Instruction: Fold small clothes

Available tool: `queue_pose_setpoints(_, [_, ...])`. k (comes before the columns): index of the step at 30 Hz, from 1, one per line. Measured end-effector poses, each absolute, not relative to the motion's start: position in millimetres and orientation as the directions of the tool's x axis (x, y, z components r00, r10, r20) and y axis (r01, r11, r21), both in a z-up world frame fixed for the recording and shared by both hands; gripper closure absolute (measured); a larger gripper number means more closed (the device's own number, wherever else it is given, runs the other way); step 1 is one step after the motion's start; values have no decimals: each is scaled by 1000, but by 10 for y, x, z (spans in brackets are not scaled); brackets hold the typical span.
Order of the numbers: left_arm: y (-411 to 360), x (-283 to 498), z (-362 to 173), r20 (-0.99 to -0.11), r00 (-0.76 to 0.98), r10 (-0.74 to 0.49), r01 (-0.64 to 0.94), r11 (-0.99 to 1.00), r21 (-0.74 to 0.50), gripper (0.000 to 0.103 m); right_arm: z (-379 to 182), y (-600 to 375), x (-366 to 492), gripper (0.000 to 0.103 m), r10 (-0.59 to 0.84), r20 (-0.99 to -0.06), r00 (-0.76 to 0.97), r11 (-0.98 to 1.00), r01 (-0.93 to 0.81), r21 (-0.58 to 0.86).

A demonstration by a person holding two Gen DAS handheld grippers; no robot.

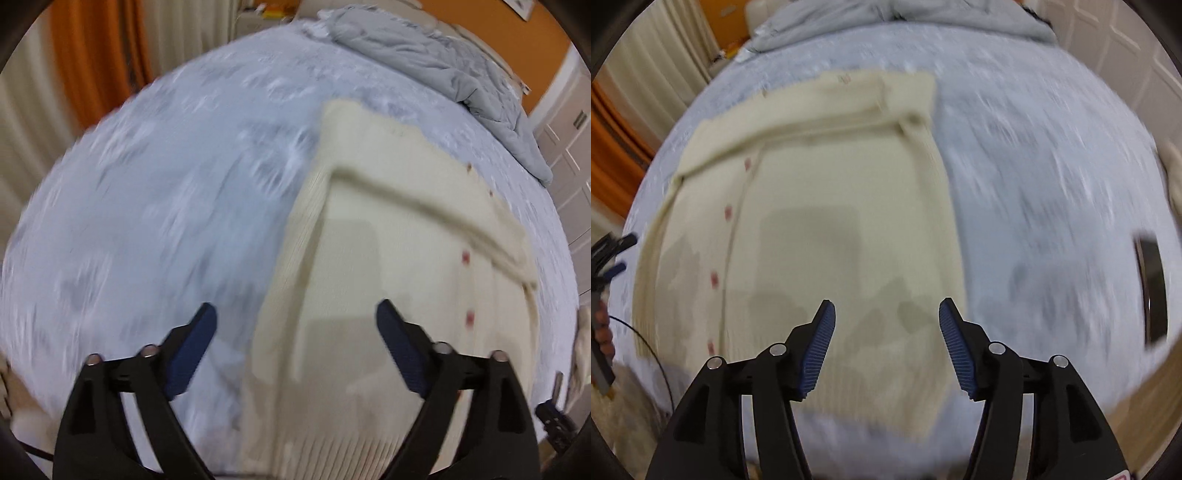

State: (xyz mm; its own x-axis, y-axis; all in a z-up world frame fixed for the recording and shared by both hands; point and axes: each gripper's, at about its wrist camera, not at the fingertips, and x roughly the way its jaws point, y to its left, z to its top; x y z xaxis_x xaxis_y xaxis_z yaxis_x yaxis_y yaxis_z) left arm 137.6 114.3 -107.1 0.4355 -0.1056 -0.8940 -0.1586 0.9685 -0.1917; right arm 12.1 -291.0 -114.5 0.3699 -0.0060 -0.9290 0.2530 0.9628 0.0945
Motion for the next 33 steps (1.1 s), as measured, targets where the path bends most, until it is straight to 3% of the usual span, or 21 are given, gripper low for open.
queue_pose_setpoints(7, [1295,672,-1470,-938,292,-189,-269,925,-270,11,-1539,-2911,-450,46,91,-958,272,916,354,187])
queue_pose_setpoints(15, [1161,613,-1654,-940,295,-173,-249,936,-250,6,-1748,-2861,-334,43,104,-961,256,901,385,200])
queue_pose_setpoints(17, [1150,634,-1657,-934,319,-162,-262,932,-251,6,-1776,-2843,-322,39,121,-954,274,889,398,227])
queue_pose_setpoints(20, [1158,670,-1664,-932,326,-157,-259,934,-247,8,-1776,-2835,-245,41,153,-939,309,875,399,274])
queue_pose_setpoints(21, [1139,698,-1660,-936,319,-147,-248,940,-232,24,-1775,-2825,-230,46,156,-936,317,873,399,281])
queue_pose_setpoints(22, [1129,732,-1650,-939,314,-142,-230,948,-221,36,-1778,-2825,-204,68,164,-930,329,869,398,294])
queue_pose_setpoints(23, [1110,761,-1630,-938,307,-161,-201,952,-229,56,-1790,-2835,-179,91,172,-928,332,862,404,304])
queue_pose_setpoints(24, [1104,786,-1612,-936,294,-191,-187,949,-253,78,-1791,-2842,-156,93,184,-923,338,853,412,321])
queue_pose_setpoints(25, [1099,796,-1592,-933,284,-222,-183,942,-280,90,-1761,-2858,-164,95,190,-916,353,845,417,336])
queue_pose_setpoints(33, [1137,712,-962,-869,384,-312,-159,905,-395,95,-1074,-2903,-346,97,196,-831,520,846,339,412])
